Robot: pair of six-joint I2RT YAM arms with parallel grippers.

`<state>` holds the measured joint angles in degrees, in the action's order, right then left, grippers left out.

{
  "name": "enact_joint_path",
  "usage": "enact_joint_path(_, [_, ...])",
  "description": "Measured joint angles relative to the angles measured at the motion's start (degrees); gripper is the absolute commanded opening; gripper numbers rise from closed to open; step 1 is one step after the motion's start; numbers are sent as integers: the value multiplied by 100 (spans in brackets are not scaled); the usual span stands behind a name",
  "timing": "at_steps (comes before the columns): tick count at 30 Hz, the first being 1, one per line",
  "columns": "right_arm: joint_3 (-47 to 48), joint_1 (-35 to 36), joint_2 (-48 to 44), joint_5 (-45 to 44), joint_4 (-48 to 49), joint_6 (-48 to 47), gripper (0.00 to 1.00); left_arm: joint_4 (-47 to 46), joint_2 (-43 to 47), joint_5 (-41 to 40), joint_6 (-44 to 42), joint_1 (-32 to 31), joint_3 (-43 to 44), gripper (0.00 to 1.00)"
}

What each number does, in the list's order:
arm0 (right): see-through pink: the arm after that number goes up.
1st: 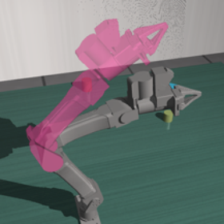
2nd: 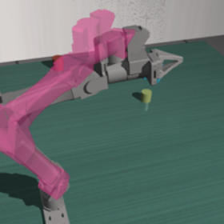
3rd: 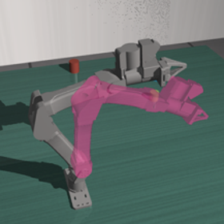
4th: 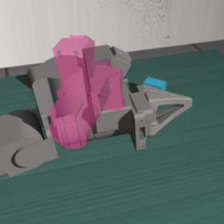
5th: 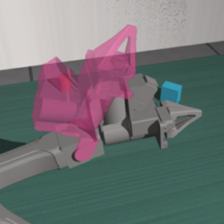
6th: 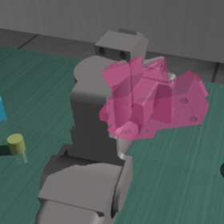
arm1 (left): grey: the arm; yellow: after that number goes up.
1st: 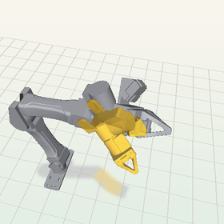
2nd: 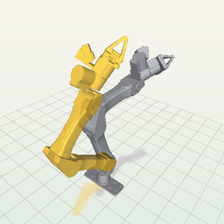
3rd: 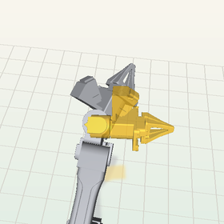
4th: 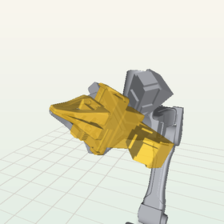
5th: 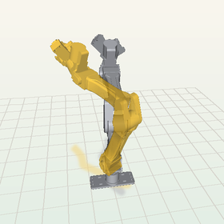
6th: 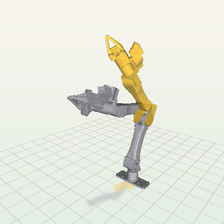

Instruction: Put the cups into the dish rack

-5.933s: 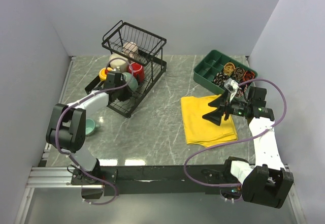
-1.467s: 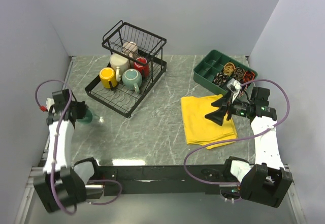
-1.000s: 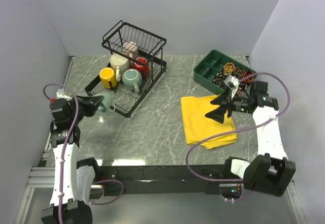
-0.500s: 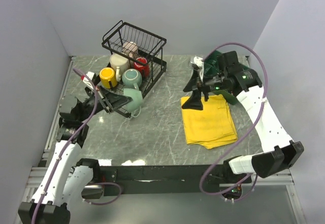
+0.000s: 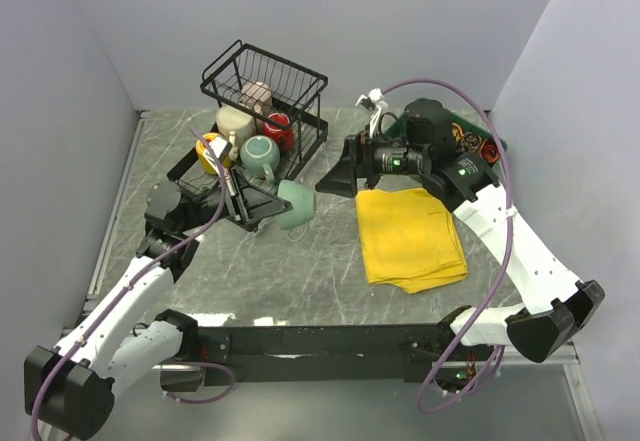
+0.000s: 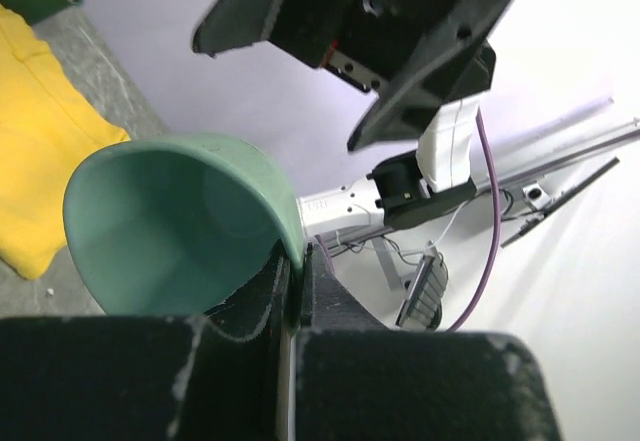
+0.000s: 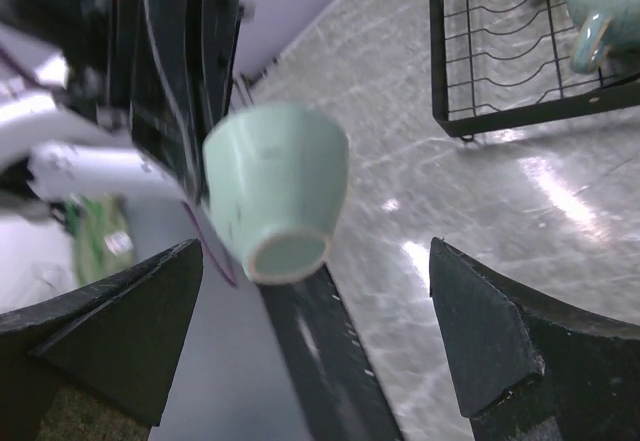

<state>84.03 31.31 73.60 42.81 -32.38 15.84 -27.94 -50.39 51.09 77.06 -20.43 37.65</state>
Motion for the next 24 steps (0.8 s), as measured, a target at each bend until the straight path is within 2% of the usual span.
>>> enact_joint_path(3, [-129,0,0,-81,313,651,100,-190,-98,-33,0,-157,0,1])
enact_joint_path(5, [-249,22,0,-24,426,741,100,-365,-177,-70,24,-227,0,1])
enact_joint_path(7, [-284,31,2,203,315,153,100,-518,-249,-125,68,-275,0,1])
enact_joint_path(14, [170,-20,-229,286,-824,-3106,100,-787,-334,-116,461,-326,0,1])
enact_joint_path(19, [190,48,-603,680,-944,-3805,100,-737,-334,7,632,-369,0,1])
enact_joint_path(22, [216,254,-544,927,-870,-3674,100,-629,-332,76,599,-433,28,1])
enact_joint_path(24, [125,348,-452,994,-592,-3270,100,-426,-332,114,498,-468,103,1])
